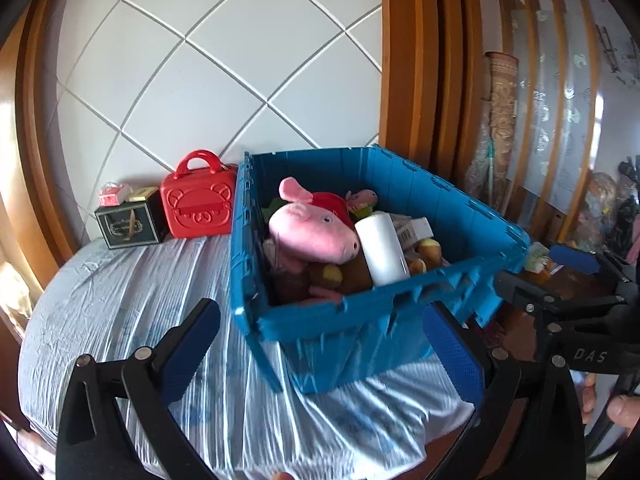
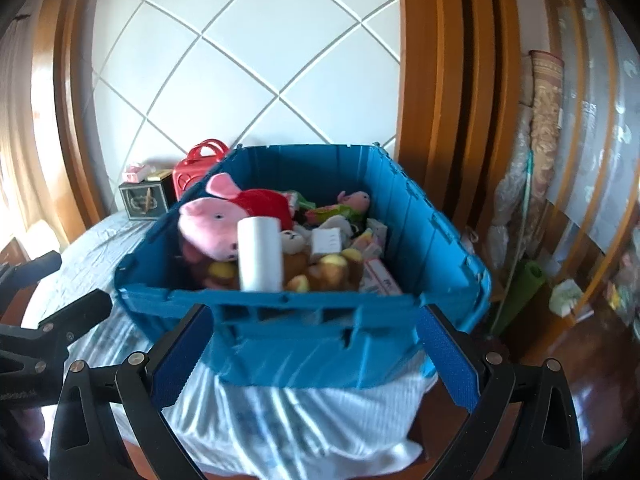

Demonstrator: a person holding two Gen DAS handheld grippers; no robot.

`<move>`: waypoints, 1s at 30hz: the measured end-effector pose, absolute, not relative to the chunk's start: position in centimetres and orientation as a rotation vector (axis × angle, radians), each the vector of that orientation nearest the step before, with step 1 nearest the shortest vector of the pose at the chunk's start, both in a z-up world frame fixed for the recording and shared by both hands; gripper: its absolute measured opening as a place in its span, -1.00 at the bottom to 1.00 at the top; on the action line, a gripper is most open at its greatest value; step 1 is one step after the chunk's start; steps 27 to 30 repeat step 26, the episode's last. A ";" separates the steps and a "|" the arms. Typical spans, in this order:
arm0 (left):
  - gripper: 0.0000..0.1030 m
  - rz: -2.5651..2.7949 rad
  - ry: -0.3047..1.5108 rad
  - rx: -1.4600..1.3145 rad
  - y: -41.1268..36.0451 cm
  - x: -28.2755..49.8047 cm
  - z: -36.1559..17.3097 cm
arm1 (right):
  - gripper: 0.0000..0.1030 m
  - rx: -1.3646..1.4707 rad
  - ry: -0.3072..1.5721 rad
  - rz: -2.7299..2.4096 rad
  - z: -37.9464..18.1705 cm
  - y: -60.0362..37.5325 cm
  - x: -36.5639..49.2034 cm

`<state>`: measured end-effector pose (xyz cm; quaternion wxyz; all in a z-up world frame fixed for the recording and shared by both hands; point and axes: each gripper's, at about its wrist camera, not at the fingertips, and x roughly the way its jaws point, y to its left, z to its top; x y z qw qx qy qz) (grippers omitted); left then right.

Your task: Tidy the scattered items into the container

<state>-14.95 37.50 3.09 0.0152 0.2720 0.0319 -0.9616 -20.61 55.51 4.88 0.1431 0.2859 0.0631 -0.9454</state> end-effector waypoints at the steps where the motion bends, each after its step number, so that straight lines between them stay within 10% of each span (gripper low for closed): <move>1: 1.00 -2.991 0.105 0.852 37.1 -14.4 3.2 | 1.00 0.829 0.182 -2.731 5.0 55.1 -19.8; 30: 1.00 -2.948 0.151 0.790 33.0 -7.9 4.0 | 1.00 0.814 0.113 -2.789 5.7 51.8 -11.5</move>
